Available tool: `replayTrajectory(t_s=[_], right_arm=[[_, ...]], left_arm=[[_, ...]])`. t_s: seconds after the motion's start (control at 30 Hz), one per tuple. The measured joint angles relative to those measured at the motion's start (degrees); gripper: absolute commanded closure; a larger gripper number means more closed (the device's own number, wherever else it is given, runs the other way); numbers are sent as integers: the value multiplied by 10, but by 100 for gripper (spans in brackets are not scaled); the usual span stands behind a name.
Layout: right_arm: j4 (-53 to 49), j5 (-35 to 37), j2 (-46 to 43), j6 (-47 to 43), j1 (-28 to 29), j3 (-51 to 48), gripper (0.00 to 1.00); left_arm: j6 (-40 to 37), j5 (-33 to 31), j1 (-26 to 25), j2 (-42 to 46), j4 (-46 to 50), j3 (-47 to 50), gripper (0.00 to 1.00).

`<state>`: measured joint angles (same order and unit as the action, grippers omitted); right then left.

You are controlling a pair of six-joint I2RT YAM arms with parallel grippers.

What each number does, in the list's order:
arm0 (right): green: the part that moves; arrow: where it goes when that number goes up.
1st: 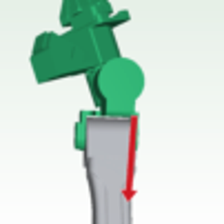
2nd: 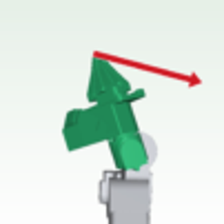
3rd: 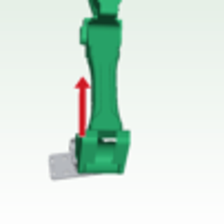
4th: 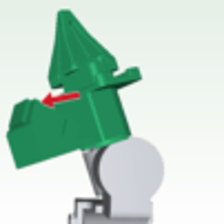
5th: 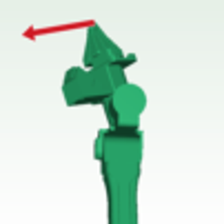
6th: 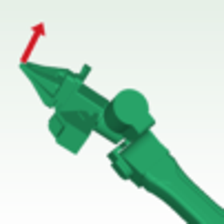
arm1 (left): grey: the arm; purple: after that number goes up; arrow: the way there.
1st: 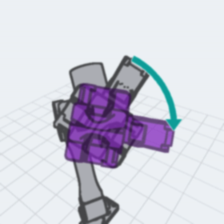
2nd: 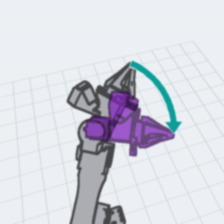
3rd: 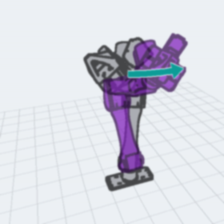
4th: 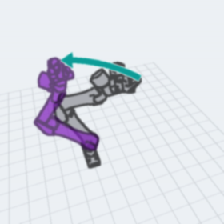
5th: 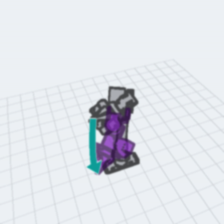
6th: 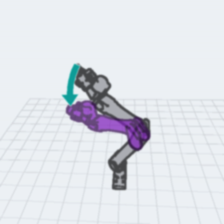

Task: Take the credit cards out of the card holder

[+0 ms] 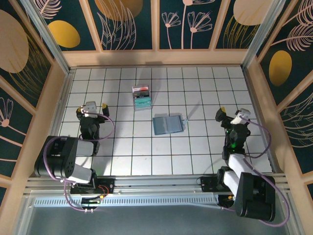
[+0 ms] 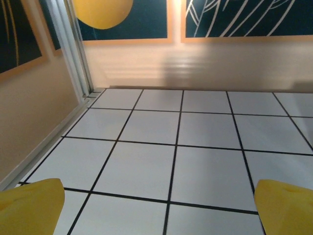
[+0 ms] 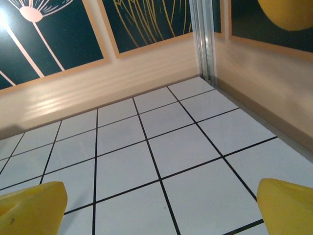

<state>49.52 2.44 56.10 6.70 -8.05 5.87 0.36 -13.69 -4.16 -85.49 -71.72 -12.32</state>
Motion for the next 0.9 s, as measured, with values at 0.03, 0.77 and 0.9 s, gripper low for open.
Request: replayTrajectory(t_s=[0.03,0.77,0.9], right_arm=[[10,-5,10,0,-1,0,1],[287,-181,340,-37,14,47,1],[287,-191,340,-46,15,49,1]], left_arm=[[3,-1,2,-9,1,1,1],[26,-4,11,-19,-5,2,1],[26,-4,11,-19,-5,2,1]])
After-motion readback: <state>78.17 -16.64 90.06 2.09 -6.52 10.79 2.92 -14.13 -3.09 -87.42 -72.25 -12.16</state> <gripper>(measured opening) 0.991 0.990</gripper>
